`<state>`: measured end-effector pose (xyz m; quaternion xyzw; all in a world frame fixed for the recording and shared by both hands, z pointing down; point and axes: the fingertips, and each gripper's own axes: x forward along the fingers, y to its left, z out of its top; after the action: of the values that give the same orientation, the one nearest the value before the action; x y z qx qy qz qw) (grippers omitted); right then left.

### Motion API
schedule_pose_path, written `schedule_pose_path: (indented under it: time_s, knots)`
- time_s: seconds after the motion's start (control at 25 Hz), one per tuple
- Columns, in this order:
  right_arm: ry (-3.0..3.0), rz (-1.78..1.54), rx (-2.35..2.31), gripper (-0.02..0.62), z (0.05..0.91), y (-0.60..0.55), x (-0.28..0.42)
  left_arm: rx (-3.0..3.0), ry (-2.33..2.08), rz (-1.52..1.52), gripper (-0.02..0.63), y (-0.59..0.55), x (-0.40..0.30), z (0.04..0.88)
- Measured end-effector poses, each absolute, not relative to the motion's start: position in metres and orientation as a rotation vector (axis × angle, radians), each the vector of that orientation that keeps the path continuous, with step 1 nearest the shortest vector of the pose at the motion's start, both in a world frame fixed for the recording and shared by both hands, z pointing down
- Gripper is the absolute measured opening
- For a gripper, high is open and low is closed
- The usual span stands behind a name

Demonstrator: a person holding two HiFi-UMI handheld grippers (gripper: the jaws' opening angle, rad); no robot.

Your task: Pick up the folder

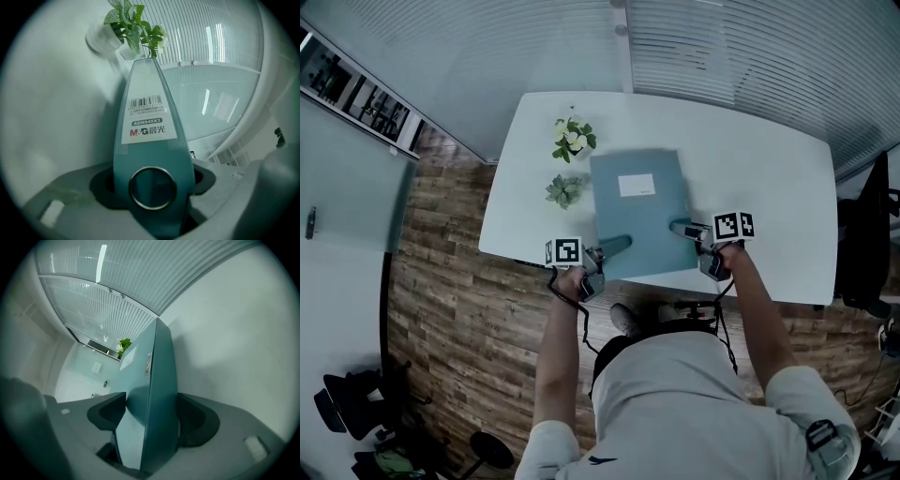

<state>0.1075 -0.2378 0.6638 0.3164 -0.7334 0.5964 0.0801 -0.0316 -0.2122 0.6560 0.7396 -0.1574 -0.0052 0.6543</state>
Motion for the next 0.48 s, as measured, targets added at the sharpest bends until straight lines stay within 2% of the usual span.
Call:
schedule_pose_path:
  time_s: [0.24, 0.32, 0.48]
  knots:
    - [-2.241, 1.815, 0.925, 0.347, 0.659, -0.237, 0.105, 1.768, -0.387, -0.033, 0.307, -0.205, -0.030, 0.646]
    - [-2.306, 1.839, 0.851, 0.385, 0.654, -0.232, 0.099, 1.864, -0.389, -0.039, 0.304, -0.200, -0.030, 0.641]
    - [-2.442, 1.871, 0.672, 0.417, 0.637, -0.220, 0.089, 2.056, -0.376, -0.033, 0.302, -0.189, -0.028, 0.626]
